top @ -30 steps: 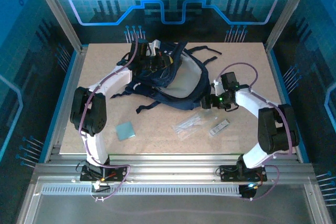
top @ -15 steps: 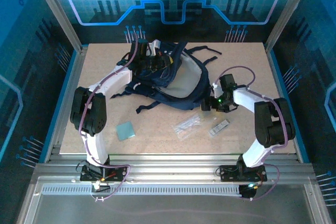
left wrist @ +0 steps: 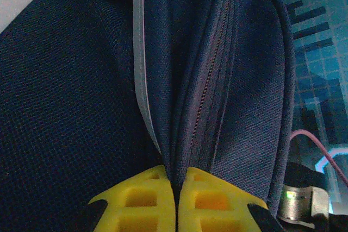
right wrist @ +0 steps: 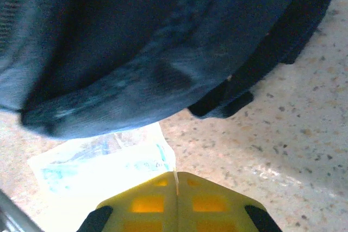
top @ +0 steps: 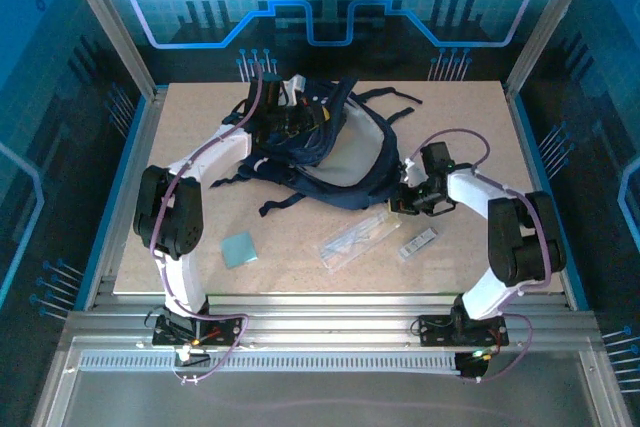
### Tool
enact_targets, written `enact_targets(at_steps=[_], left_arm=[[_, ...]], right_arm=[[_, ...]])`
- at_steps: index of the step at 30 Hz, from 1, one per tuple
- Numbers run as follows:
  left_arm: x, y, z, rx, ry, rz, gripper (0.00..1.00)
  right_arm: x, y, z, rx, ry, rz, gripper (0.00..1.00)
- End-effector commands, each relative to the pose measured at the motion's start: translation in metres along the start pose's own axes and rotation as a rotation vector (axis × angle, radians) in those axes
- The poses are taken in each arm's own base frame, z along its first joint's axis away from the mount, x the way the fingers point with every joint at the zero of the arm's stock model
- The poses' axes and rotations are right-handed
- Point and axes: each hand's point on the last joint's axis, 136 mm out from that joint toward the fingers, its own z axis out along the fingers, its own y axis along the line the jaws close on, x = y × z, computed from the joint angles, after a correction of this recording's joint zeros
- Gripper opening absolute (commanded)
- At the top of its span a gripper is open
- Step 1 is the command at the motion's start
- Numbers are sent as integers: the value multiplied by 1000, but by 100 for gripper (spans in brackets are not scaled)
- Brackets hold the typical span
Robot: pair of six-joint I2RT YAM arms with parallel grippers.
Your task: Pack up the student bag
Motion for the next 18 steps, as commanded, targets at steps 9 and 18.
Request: enact_targets(at_steps=[9,18], left_arm=[[-32,-37,-24,62,-92,94,0],[-31,-40,-27,65,-95,93,0]], right_arm=[[-8,99,-104,-404,-141,-20,0],[-62,153,-199,-509,-351,-72,0]])
